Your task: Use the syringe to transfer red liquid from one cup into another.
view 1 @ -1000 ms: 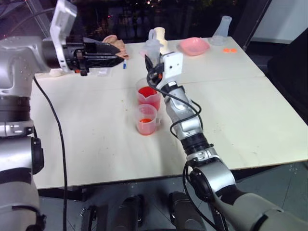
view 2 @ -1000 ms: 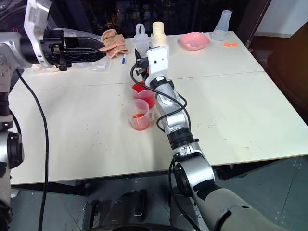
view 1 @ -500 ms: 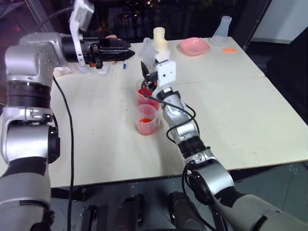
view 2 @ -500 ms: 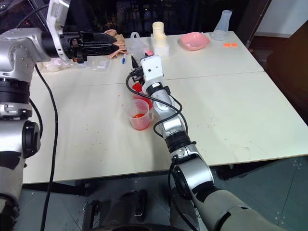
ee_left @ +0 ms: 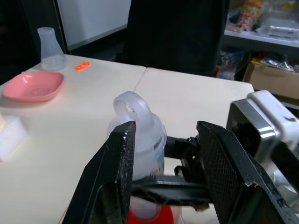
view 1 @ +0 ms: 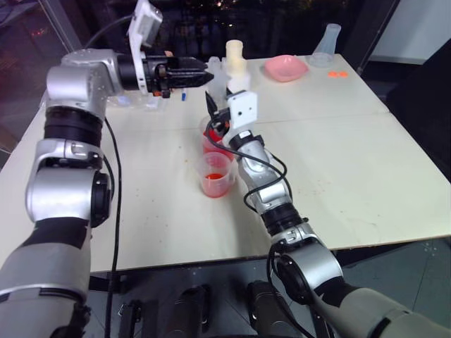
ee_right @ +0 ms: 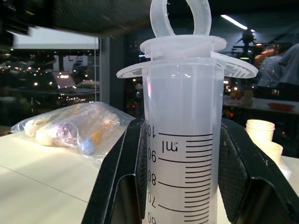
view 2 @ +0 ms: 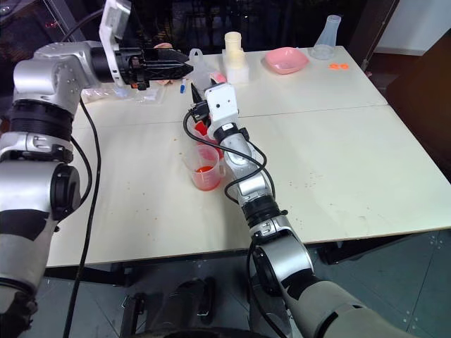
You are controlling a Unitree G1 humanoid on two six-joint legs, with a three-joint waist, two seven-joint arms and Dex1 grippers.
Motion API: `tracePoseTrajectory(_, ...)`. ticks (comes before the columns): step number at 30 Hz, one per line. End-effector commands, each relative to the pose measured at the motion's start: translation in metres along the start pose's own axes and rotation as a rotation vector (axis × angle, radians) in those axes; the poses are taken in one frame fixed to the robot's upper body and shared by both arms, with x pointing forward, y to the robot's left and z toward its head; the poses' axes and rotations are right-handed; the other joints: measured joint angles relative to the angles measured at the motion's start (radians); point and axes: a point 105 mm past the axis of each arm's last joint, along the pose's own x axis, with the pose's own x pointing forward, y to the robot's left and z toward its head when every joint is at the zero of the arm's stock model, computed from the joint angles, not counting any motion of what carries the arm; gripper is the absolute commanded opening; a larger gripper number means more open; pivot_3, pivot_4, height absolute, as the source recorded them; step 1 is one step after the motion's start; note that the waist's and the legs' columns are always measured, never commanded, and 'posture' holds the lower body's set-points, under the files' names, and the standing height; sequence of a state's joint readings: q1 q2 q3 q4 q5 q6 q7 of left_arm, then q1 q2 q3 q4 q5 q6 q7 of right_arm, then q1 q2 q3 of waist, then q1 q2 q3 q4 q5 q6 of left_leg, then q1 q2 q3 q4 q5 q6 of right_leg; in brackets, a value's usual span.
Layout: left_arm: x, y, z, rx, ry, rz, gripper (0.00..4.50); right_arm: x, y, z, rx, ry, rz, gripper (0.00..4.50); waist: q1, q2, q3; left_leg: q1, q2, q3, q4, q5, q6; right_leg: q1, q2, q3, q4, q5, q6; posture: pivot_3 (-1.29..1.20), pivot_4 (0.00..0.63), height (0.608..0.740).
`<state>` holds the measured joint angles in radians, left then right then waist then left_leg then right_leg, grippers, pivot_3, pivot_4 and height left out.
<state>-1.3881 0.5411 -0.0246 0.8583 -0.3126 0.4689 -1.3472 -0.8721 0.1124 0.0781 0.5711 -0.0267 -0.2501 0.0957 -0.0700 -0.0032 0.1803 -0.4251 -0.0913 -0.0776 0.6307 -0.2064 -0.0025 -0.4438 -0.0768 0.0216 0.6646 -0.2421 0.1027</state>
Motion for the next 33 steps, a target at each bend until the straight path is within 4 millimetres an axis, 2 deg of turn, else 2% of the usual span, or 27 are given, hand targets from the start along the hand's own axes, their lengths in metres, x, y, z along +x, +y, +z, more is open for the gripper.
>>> tracePoseTrajectory(1, 0.005, -0.002, 0.017, 0.072, -0.023, -0.009, 2.17, 0.006, 0.006, 0.022, -0.009, -0.076, 0.024, 1.36, -0.001, 0.0, 0.0, 0.0, 0.0, 0.0, 0.0, 0.0, 0.0, 0.0, 0.0, 0.0, 0.0, 0.0, 0.0, 0.0, 0.15, 0.74)
tracePoseTrajectory(9, 0.017, -0.005, 0.012, 0.045, -0.04, -0.048, 2.17, 0.007, 0.006, 0.023, -0.018, -0.076, 0.03, 1.36, -0.001, 0.0, 0.0, 0.0, 0.0, 0.0, 0.0, 0.0, 0.0, 0.0, 0.0, 0.0, 0.0, 0.0, 0.0, 0.0, 0.15, 0.74)
tracePoseTrajectory(17, 0.02, -0.004, 0.008, -0.002, -0.065, -0.048, 0.08, 0.005, 0.006, 0.024, -0.031, -0.079, 0.038, 1.36, 0.0, 0.0, 0.0, 0.0, 0.0, 0.0, 0.0, 0.0, 0.0, 0.0, 0.0, 0.0, 0.0, 0.0, 0.0, 0.0, 0.15, 0.74)
tracePoseTrajectory(24, 0.021, -0.004, 0.005, 0.009, -0.063, -0.039, 0.03, 0.005, 0.007, 0.023, -0.026, -0.074, 0.044, 1.36, -0.001, 0.0, 0.0, 0.0, 0.0, 0.0, 0.0, 0.0, 0.0, 0.0, 0.0, 0.0, 0.0, 0.0, 0.0, 0.0, 0.15, 0.74)
tracePoseTrajectory(33, 0.022, -0.005, 0.03, 0.021, -0.132, -0.034, 0.03, 0.002, 0.009, 0.011, 0.056, -0.02, 0.037, 1.36, 0.0, 0.0, 0.0, 0.0, 0.0, 0.0, 0.0, 0.0, 0.0, 0.0, 0.0, 0.0, 0.0, 0.0, 0.0, 0.0, 0.15, 0.74)
